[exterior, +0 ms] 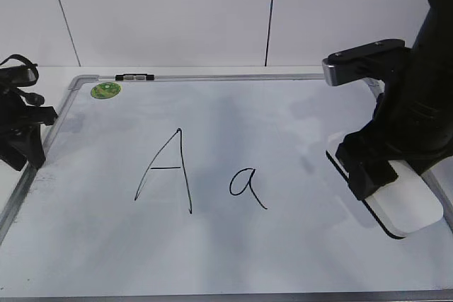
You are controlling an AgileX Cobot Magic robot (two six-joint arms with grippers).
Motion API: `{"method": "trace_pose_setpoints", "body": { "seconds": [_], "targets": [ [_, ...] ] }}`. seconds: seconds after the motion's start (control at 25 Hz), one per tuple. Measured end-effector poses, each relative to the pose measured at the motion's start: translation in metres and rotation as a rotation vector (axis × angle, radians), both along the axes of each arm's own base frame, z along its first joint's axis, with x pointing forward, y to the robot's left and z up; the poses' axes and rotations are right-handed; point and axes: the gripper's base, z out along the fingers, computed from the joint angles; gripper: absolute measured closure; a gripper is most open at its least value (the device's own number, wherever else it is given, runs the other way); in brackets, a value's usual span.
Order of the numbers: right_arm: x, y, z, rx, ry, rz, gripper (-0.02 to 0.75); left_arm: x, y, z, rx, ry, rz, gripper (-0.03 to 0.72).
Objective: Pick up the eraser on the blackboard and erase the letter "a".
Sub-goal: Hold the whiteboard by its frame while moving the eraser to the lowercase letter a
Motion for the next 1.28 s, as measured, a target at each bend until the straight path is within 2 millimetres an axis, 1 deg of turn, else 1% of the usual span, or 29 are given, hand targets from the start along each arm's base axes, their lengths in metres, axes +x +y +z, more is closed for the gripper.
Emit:
{"method": "trace_pose_setpoints", "body": {
  "seconds": [0.12,0.2,0.32,0.4,0.68,0.8,0.96,1.12,1.28],
  "targets": [
    [0.0,0.0,0.0,0.0,-0.001,0.0,0.199,0.0,0.0,0.0,-0.003,-0.001,0.002,0.486],
    [0.0,0.0,0.0,0.0,-0.001,0.0,0.199,0.0,-0.001,0.0,-0.009,0.001,0.005,0.533],
    [0.0,0.0,0.0,0.001,-0.002,0.0,0.199,0.001,-0.001,0.001,-0.009,-0.004,0.005,0.629],
    [0.0,0.0,0.0,0.002,-0.004,0.0,0.199,0.001,-0.001,0.001,-0.007,-0.004,0.004,0.664],
    [0.001,0.0,0.0,0.004,-0.007,0.001,0.199,0.001,-0.001,0.001,-0.007,-0.004,0.006,0.673],
    [0.005,0.003,-0.001,0.001,-0.001,0.0,0.199,0.001,-0.001,0.001,-0.007,-0.005,0.007,0.673],
    [0.022,0.011,0.0,-0.013,0.022,0.007,0.199,0.001,-0.001,0.001,-0.009,-0.005,0.008,0.673],
    [0.048,0.024,-0.003,-0.014,0.024,0.014,0.199,0.001,-0.001,0.001,-0.012,-0.007,0.01,0.673],
    [0.072,0.038,-0.011,0.004,0.028,0.027,0.199,0.001,-0.001,0.001,-0.015,-0.007,0.012,0.673]
  ]
}}
